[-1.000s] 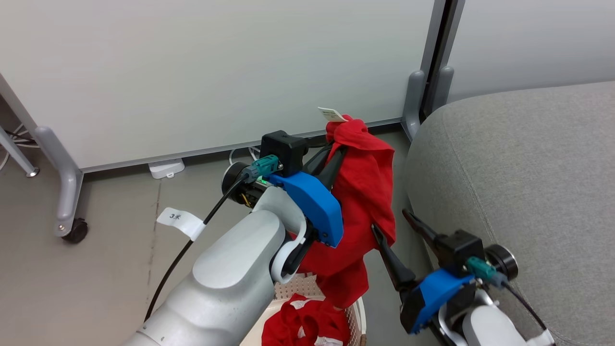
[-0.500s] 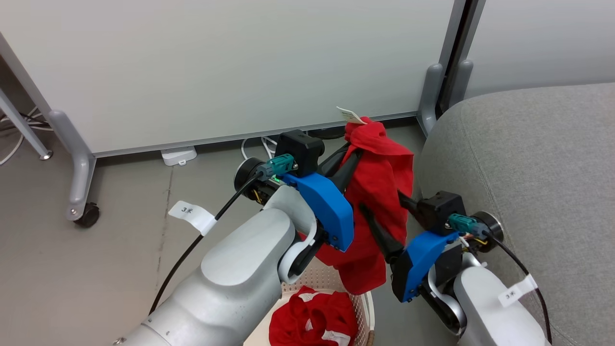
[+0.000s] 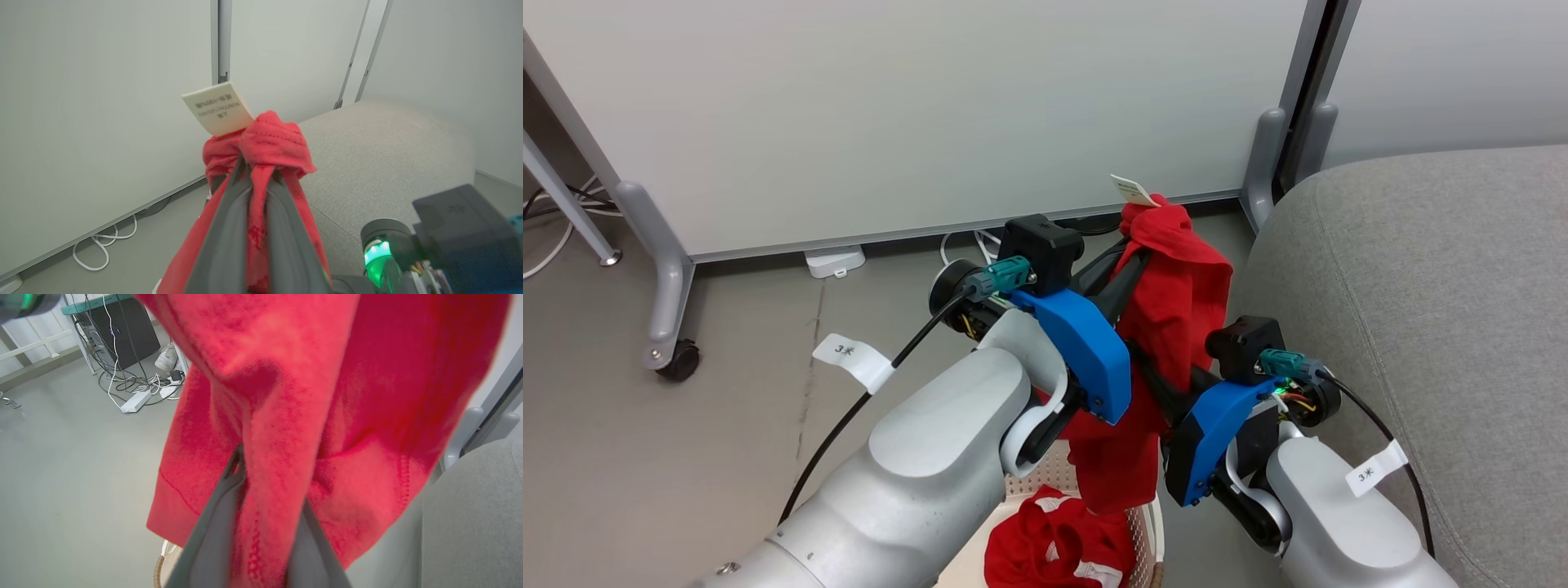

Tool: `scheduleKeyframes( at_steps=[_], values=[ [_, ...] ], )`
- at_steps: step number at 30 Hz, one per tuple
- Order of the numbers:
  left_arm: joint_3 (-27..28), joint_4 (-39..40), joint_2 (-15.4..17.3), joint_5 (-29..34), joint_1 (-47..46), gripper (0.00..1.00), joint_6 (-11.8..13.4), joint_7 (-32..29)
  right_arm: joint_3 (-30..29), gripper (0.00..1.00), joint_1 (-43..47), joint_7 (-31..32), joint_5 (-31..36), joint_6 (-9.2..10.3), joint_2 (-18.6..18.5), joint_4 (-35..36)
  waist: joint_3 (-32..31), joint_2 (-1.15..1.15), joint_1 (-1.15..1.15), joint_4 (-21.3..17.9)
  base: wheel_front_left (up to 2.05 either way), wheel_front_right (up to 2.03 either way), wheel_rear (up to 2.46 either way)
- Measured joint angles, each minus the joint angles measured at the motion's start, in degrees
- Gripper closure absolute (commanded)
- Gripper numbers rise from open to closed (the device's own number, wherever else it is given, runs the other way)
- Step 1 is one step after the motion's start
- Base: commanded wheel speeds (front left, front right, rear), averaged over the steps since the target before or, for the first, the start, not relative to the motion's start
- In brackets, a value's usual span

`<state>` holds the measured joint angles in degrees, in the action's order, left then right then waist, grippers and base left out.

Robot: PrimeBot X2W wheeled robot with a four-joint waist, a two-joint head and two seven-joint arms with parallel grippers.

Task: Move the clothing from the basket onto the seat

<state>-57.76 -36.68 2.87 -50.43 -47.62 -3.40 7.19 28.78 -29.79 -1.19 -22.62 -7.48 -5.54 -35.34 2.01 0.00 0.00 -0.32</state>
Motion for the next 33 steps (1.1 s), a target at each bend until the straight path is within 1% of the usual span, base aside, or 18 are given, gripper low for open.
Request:
scheduleKeyframes(
  at_steps=[4,12,13,14,15,16,19,22,26,29,33],
  values=[
    [-0.26,-0.65,0.00,-0.42,-0.37,1.00,0.01,0.45,1.00,1.00,-0.80,-1.37,-1.10,0.00,0.24,-2.00,-0.24,0.00,0.00,-0.12,0.00,0.00,0.00],
    [-0.94,-1.34,0.00,-1.46,-0.52,1.00,0.19,0.81,0.85,1.00,-2.04,-4.34,-1.51,0.00,0.62,-5.06,-0.77,0.00,0.00,-0.77,0.00,0.00,0.00],
    [-1.08,-1.35,0.00,-1.55,-0.52,0.85,0.33,0.80,0.87,1.00,-2.05,-4.50,-1.51,0.00,0.75,-5.39,-0.88,0.00,0.00,-0.86,0.00,0.00,0.00],
    [-1.18,-1.35,0.00,-1.68,-0.52,0.50,0.34,0.79,0.90,1.00,-2.05,-4.66,-1.51,0.00,0.88,-5.77,-0.99,0.00,0.00,-0.93,0.00,0.00,0.00],
    [-1.30,-1.35,0.00,-1.94,-0.52,0.05,0.36,0.74,0.92,1.00,-2.05,-4.93,-1.52,0.00,0.97,-6.09,-1.10,0.00,0.00,-0.99,0.00,0.00,0.00],
    [-1.48,-1.34,0.00,-2.01,-0.52,0.00,0.41,0.75,0.93,1.00,-2.06,-5.02,-1.55,0.00,1.03,-6.35,-1.24,0.00,0.00,-1.03,0.00,0.00,0.00],
    [-2.33,-1.26,-0.01,-2.08,-0.48,0.00,0.56,1.03,0.76,1.00,-2.07,-5.87,-1.80,0.00,1.38,-7.33,-1.78,0.00,0.00,-1.08,0.00,0.00,0.00],
    [-2.80,-1.33,-0.04,-1.92,-0.10,0.00,0.08,1.81,0.19,1.00,-2.25,-6.46,-1.86,0.00,1.40,-7.92,-2.04,0.00,-0.01,-0.94,0.00,0.00,0.00],
    [-2.55,-1.75,0.22,-1.48,0.74,0.00,0.55,4.25,-0.59,1.00,-2.46,-7.21,-1.70,0.00,1.29,-8.31,-2.32,0.00,-0.01,-0.75,0.00,0.00,0.00],
    [-1.63,-1.46,0.92,-1.14,2.15,0.00,1.21,6.10,-1.13,1.00,-2.49,-7.57,-1.64,0.00,1.10,-8.25,-2.48,0.00,-0.01,-0.68,0.00,0.00,0.00],
    [0.80,0.47,2.92,-0.35,5.80,0.00,2.20,7.59,-1.64,1.00,-2.37,-7.97,-1.21,0.00,0.99,-7.42,-2.56,0.00,-0.01,-0.85,0.00,0.00,0.00]
  ],
)
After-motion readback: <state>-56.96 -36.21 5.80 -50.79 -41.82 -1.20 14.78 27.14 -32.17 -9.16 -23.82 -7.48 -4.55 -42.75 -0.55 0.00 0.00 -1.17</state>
